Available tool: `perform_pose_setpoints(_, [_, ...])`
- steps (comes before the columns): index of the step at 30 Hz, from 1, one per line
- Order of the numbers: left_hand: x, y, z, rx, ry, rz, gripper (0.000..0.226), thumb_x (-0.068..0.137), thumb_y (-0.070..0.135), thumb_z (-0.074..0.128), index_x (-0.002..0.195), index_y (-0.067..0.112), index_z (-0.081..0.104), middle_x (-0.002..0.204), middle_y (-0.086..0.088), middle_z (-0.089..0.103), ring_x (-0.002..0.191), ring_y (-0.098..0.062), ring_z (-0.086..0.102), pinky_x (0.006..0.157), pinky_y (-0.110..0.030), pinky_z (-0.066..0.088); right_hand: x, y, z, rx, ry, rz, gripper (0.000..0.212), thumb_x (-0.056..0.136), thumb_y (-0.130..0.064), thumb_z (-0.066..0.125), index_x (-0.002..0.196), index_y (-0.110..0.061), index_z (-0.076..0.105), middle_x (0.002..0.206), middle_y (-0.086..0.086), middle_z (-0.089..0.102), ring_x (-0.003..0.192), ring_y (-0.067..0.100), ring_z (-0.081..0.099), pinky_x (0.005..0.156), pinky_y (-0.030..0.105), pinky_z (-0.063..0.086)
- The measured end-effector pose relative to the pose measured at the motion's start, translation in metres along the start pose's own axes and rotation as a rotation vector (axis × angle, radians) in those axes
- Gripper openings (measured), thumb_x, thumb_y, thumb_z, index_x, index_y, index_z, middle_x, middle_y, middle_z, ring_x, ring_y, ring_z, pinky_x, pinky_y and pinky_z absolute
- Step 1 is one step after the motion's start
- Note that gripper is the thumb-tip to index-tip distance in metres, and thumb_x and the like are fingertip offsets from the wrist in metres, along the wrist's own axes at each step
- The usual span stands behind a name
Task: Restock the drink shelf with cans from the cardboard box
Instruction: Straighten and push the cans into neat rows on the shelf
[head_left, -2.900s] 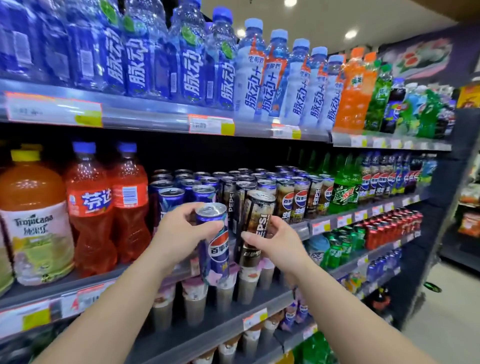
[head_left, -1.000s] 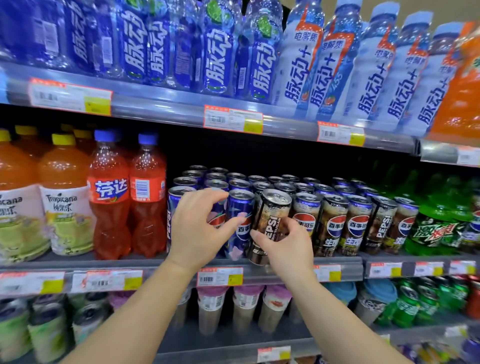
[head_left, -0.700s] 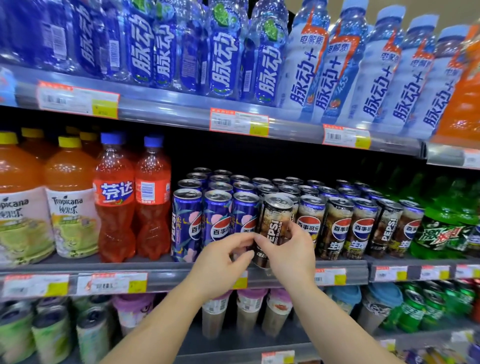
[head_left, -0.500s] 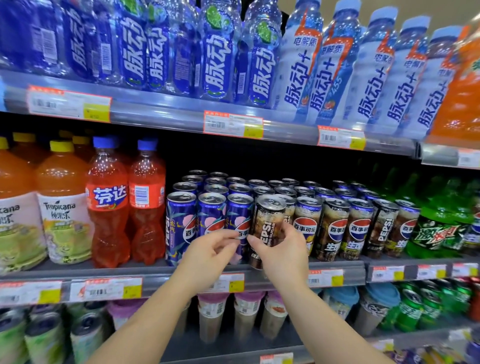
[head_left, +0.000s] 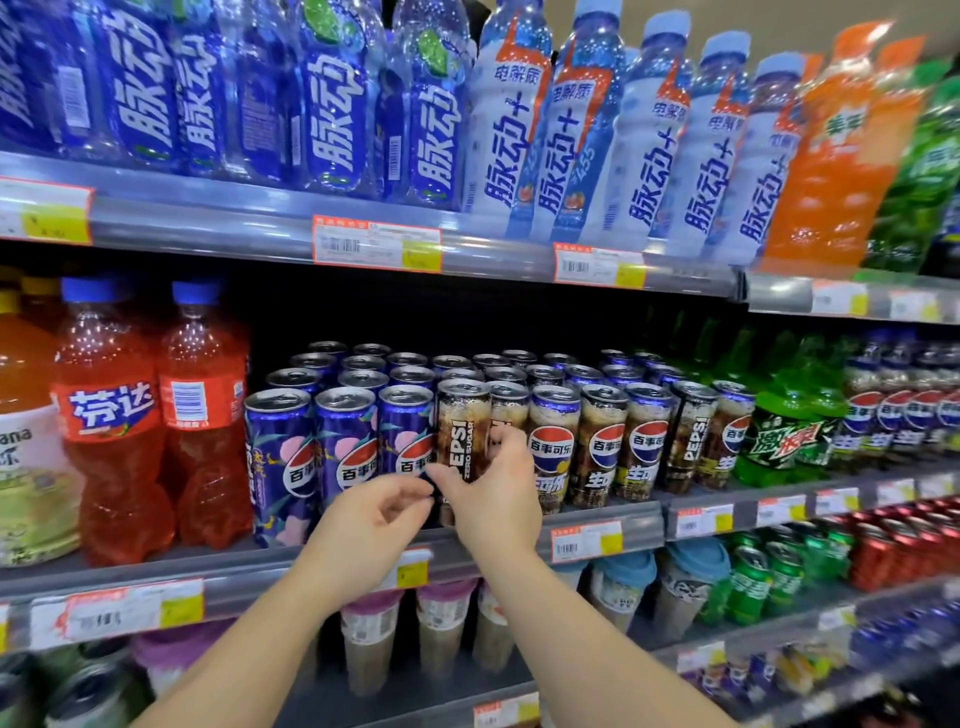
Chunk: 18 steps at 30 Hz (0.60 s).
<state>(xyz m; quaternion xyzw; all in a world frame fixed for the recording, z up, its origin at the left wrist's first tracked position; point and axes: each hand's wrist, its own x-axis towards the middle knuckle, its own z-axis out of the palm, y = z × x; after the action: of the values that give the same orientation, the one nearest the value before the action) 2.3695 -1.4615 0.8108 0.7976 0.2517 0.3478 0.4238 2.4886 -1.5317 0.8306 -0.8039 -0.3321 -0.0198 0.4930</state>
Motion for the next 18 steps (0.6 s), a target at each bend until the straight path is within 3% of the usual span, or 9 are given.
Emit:
perform_pose_setpoints(4, [-0.001,0.001,0.004,0.132,-0.063,0.005,0.021,0.091,0.018,0.059,0.091,0.039,0.064,0.094,0.018,0.07,0.087,0.009,0.062,0.075,-0.008,0.046,-0.003,0.014,-0.004,-0.105,-0.082,-0.027,0.074,0.074,-0.053,0.075,0.131,-0.027,0.037,0.124,-0.007,0.053,0.109,0.018,0.058,0.087,0.038,0.05])
perform_pose_setpoints(8, [0.002,0.0,0.006,0.268,-0.067,-0.016,0.019,0.093,0.025,0.055,0.104,0.035,0.066,0.095,0.018,0.069,0.087,0.005,0.062,0.075,-0.011,0.048,-0.009,0.029,-0.007,-0.18,-0.103,-0.048,0.066,0.075,-0.056,0.072,0.125,-0.027,0.042,0.099,-0.014,0.054,0.104,0.013,0.061,0.098,0.039,0.044])
perform_pose_setpoints(10, [0.004,0.001,0.007,0.28,-0.057,-0.032,0.024,0.093,0.027,0.054,0.113,0.031,0.066,0.096,0.02,0.066,0.089,0.005,0.062,0.074,-0.009,0.046,-0.009,0.033,-0.007,-0.177,-0.095,-0.055,0.064,0.074,-0.056,0.073,0.124,-0.027,0.044,0.099,-0.013,0.059,0.102,0.012,0.062,0.099,0.038,0.043])
perform_pose_setpoints(15, [0.008,0.003,0.011,0.307,-0.076,-0.064,0.032,0.094,0.03,0.051,0.123,0.027,0.063,0.118,0.013,0.066,0.103,0.0,0.06,0.094,-0.023,0.047,-0.006,0.04,-0.004,-0.198,-0.107,-0.069,0.056,0.077,-0.053,0.072,0.12,-0.028,0.046,0.108,-0.011,0.066,0.102,0.013,0.063,0.098,0.035,0.04])
perform_pose_setpoints(18, [0.005,0.005,0.01,0.255,-0.064,-0.049,0.03,0.094,0.026,0.053,0.122,0.024,0.064,0.116,0.013,0.066,0.098,0.004,0.059,0.082,-0.006,0.044,-0.004,0.044,-0.005,-0.219,-0.081,-0.114,0.057,0.075,-0.055,0.073,0.118,-0.026,0.05,0.106,-0.011,0.065,0.102,0.016,0.062,0.091,0.035,0.042])
